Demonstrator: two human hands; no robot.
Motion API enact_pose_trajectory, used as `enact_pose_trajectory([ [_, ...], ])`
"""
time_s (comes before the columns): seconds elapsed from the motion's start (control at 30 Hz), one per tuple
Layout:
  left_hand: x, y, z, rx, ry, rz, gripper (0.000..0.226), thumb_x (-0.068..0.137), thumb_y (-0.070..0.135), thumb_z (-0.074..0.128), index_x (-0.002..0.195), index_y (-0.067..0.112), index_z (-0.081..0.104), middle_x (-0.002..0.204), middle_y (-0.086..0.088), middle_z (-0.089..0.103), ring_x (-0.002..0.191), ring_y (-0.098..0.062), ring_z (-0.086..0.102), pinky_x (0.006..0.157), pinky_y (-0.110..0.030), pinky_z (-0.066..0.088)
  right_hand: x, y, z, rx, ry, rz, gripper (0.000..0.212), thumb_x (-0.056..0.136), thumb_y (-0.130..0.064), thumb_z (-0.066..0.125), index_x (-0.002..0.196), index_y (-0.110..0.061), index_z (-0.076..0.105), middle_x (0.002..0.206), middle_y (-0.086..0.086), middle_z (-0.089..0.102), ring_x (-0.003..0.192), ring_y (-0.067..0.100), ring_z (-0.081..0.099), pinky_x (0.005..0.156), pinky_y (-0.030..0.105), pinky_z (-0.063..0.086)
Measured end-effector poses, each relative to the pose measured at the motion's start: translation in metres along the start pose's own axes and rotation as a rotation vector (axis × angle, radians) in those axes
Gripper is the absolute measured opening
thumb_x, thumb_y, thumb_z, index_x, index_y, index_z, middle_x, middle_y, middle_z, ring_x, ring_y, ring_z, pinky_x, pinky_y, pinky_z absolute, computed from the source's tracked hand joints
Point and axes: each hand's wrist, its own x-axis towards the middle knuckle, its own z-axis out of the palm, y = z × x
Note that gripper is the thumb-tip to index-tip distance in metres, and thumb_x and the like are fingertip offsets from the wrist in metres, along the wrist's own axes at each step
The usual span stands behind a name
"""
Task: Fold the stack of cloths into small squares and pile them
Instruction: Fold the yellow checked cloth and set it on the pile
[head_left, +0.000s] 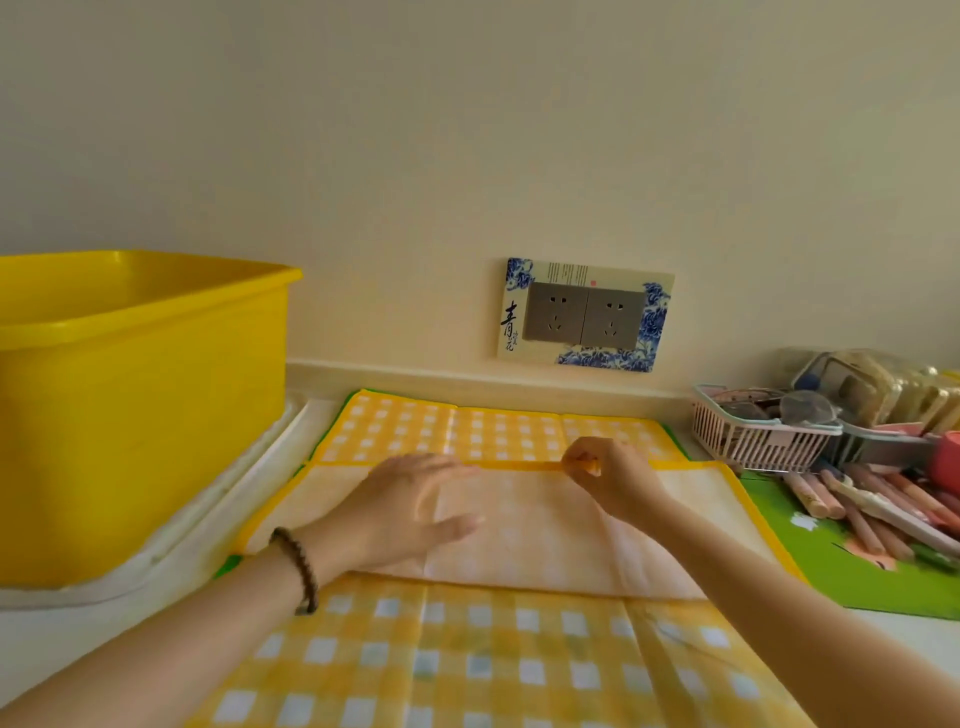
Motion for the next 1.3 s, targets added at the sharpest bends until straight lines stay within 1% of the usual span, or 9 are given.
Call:
enact_pose_trajectory([
  [0.07, -0.006, -0.001, 0.016, 0.047, -0.12, -0.014, 0.103, 0.057, 0.093, 0.007, 0.143, 0.041, 0.028, 0.151, 0.019, 0.025, 0.14, 0.0, 0.015, 0.116, -0.034, 0.011, -0.001, 0.002, 0.009, -0.049, -0.039, 0.004, 0.019, 0.09, -0.025, 0.057, 0.108, -0.024, 0.064, 0.107, -0.005, 0.065, 0.104, 0.019, 0.058, 0.087, 0.03, 0.039],
  [0.17, -0.012, -0.001, 0.028, 0.004, -0.225, -0.074, 0.096, 0.062, 0.086, 0.009, 0.146, 0.041, 0.016, 0.155, 0.02, 0.011, 0.143, 0.0, 0.003, 0.118, -0.034, 0.002, -0.004, -0.011, 0.014, -0.059, -0.02, -0.015, 0.027, 0.092, -0.026, 0.054, 0.118, -0.025, 0.058, 0.126, -0.003, 0.057, 0.118, 0.019, 0.051, 0.098, 0.032, 0.036],
  [0.27, -0.016, 0.005, 0.03, -0.014, -0.252, -0.099, 0.097, 0.063, 0.081, 0.008, 0.149, 0.036, 0.011, 0.156, 0.02, 0.005, 0.143, 0.0, -0.004, 0.116, -0.029, -0.005, -0.016, -0.042, 0.019, 0.071, 0.001, -0.069, 0.031, 0.096, -0.028, 0.048, 0.126, -0.022, 0.055, 0.134, -0.003, 0.052, 0.122, 0.018, 0.049, 0.102, 0.031, 0.037],
  [0.33, -0.017, 0.007, 0.031, 0.003, -0.264, -0.109, 0.102, 0.061, 0.081, 0.004, 0.15, 0.032, 0.007, 0.156, 0.018, 0.001, 0.142, 0.001, -0.007, 0.115, -0.027, -0.008, -0.026, -0.063, 0.027, 0.111, -0.05, -0.091, 0.037, 0.098, -0.029, 0.043, 0.133, -0.021, 0.049, 0.14, -0.002, 0.047, 0.128, 0.018, 0.044, 0.106, 0.029, 0.033],
  [0.5, -0.017, 0.004, 0.037, 0.015, -0.256, -0.131, 0.119, 0.051, 0.092, -0.005, 0.151, 0.028, 0.001, 0.157, 0.014, -0.004, 0.142, 0.001, -0.009, 0.114, -0.027, -0.008, -0.041, -0.086, 0.054, 0.021, -0.226, -0.077, 0.044, 0.101, -0.026, 0.028, 0.144, -0.018, 0.033, 0.153, 0.0, 0.027, 0.141, 0.015, 0.022, 0.115, 0.029, 0.015],
  [0.6, -0.016, 0.001, 0.039, 0.05, -0.255, -0.129, 0.121, 0.049, 0.091, -0.012, 0.151, 0.026, -0.001, 0.157, 0.012, -0.008, 0.142, 0.0, -0.01, 0.115, -0.027, -0.008, -0.049, -0.085, 0.059, -0.032, -0.267, -0.067, 0.046, 0.102, -0.033, 0.02, 0.147, -0.024, 0.024, 0.157, -0.005, 0.016, 0.145, 0.012, 0.009, 0.116, 0.033, 0.005],
  [0.7, -0.017, 0.002, 0.038, 0.06, -0.268, -0.124, 0.122, 0.048, 0.091, -0.013, 0.151, 0.027, -0.002, 0.157, 0.013, -0.009, 0.142, 0.0, -0.011, 0.115, -0.028, -0.009, -0.054, -0.073, 0.056, -0.074, -0.29, -0.026, 0.051, 0.1, -0.045, 0.018, 0.149, -0.03, 0.015, 0.158, -0.007, 0.007, 0.146, 0.013, 0.003, 0.117, 0.037, 0.002],
  [0.93, -0.02, 0.006, 0.034, 0.082, -0.314, -0.109, 0.091, 0.071, 0.081, 0.011, 0.149, 0.036, -0.003, 0.155, 0.02, -0.012, 0.141, 0.0, -0.016, 0.117, -0.035, -0.01, -0.068, -0.016, 0.031, -0.155, -0.304, 0.136, 0.058, 0.096, -0.057, 0.017, 0.149, -0.036, 0.008, 0.159, -0.008, -0.001, 0.146, 0.013, -0.003, 0.118, 0.037, -0.001],
  [1.3, -0.02, 0.003, 0.036, 0.087, -0.307, -0.11, 0.105, 0.057, 0.094, 0.003, 0.148, 0.042, -0.002, 0.153, 0.024, -0.013, 0.141, -0.001, -0.018, 0.116, -0.044, -0.011, -0.097, 0.078, -0.015, -0.268, -0.29, 0.308, 0.061, 0.095, -0.058, 0.015, 0.15, -0.034, 0.004, 0.158, -0.009, -0.003, 0.145, 0.009, -0.003, 0.118, 0.036, 0.0],
])
